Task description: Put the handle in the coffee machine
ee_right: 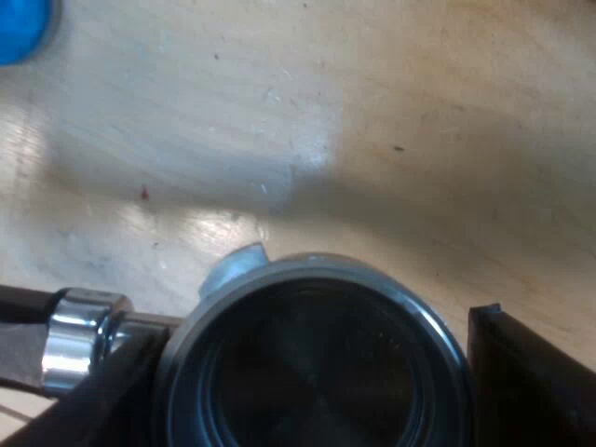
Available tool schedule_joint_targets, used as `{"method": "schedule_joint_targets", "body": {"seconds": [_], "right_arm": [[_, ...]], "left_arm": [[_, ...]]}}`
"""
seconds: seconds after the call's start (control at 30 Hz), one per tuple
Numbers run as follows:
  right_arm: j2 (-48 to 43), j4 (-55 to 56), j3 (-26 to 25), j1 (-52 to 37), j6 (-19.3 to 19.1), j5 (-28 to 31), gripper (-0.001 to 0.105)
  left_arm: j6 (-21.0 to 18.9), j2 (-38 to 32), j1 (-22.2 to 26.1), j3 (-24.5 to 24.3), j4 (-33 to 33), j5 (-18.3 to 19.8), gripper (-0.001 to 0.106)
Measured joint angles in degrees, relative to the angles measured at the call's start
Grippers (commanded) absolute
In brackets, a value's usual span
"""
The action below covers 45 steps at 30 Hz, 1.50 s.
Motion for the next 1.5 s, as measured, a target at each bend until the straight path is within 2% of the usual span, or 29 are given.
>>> {"method": "schedule_joint_targets", "body": {"seconds": [0.27,0.43,0.6,0.7,0.8,0.9,1.17,1.23,1.4,1.5], "right_arm": [[-2.42,0.22,0.0,0.0,1.18,0.0,0.0],[-3.8,0.22,0.0,0.03,2.37,-0.32,0.0],[-3.81,0.22,0.0,0.03,2.37,-1.09,0.0],[-3.81,0.22,0.0,0.03,2.37,-1.35,0.0],[-3.81,0.22,0.0,0.03,2.37,-1.35,0.0],[-3.81,0.22,0.0,0.03,2.37,-1.35,0.0],[-3.81,0.22,0.0,0.03,2.44,-2.27,0.0],[-3.81,0.22,0.0,0.03,2.44,-2.27,0.0],[-3.81,0.22,0.0,0.03,3.0,-2.27,0.0],[-3.81,0.22,0.0,0.03,2.97,-2.38,0.0]], "left_arm": [[0.0,0.0,0.0,1.71,-2.71,0.0,0.075],[0.0,0.0,0.0,4.17,-8.3,0.0,0.075],[0.0,0.0,0.0,4.15,-9.84,0.0,0.07],[0.0,0.0,0.0,4.15,-9.95,0.0,0.053],[0.0,0.0,0.0,4.15,-9.95,0.0,0.043],[0.0,0.0,0.0,4.15,-9.95,0.0,0.037],[0.0,0.0,0.0,4.15,-10.06,0.0,0.036],[0.0,0.0,0.0,4.15,-10.06,0.0,0.031],[0.0,0.0,0.0,4.15,-9.82,-0.45,0.0],[0.0,0.0,0.0,4.15,-9.69,-0.44,0.0]]}}
